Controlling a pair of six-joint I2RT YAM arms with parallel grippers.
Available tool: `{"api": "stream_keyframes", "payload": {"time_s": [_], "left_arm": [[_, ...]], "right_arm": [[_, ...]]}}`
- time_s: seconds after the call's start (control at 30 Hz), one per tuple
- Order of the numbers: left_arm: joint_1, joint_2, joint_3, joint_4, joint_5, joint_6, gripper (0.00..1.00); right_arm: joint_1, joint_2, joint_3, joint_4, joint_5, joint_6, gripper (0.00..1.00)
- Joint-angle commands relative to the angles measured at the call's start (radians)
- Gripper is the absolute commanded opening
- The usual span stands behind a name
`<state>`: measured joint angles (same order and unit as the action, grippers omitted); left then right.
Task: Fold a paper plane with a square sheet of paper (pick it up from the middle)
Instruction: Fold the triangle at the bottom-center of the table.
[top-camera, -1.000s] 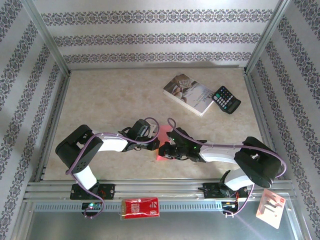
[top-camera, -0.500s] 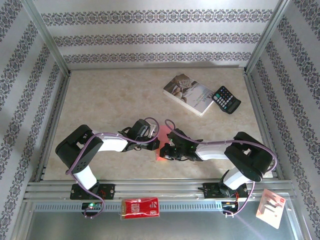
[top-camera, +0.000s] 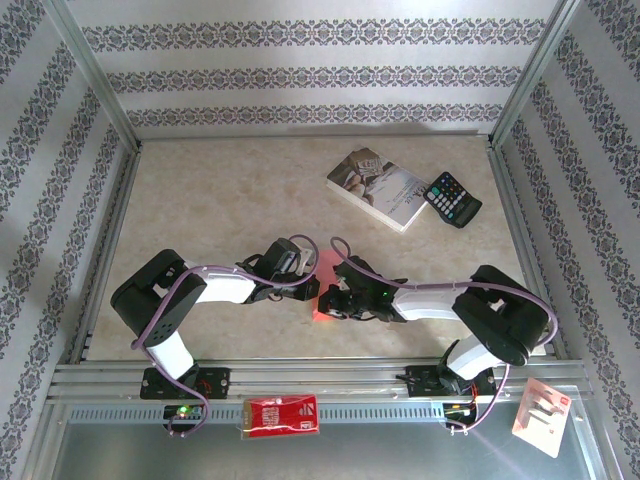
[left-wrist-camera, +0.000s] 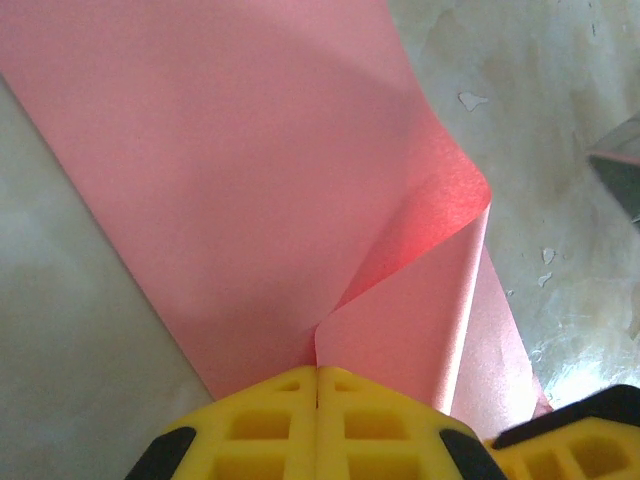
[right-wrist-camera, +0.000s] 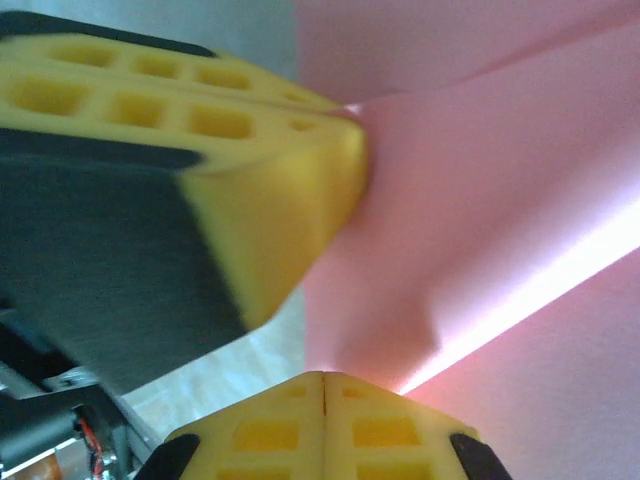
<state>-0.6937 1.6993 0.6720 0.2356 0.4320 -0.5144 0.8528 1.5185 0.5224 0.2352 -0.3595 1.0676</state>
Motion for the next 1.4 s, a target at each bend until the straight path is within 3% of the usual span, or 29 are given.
{"api": "stream_keyframes", "payload": {"time_s": [0.0,0.43,0.8,1.1,1.37], "left_arm": [[-0.002,0.059,-0.047,-0.146,-0.109,-0.006,0.0],[-0.001,0.049,-0.049,-0.151,-0.112,-0.004,0.0],[-0.001,0.056,-0.044,-0.151,-0.113,-0.003,0.0],[-0.001,0.062,-0.041,-0.143,-0.106,-0.003,0.0],[-0.001,0.064,-0.04,-0.146,-0.107,-0.006,0.0]], "right_arm": [[-0.01,-0.022,0.019,-0.001,0.023,-0.018,0.0],[-0.028,0.097,-0.009,0.017,0.009,-0.043,0.0],[-0.036,0.037,0.012,0.018,-0.035,-0.044,0.0],[-0.154,-0.111,-0.014,-0.041,-0.071,-0.096,0.0],[-0.23,-0.083,0.031,-0.062,-0.091,-0.143,0.0]]}}
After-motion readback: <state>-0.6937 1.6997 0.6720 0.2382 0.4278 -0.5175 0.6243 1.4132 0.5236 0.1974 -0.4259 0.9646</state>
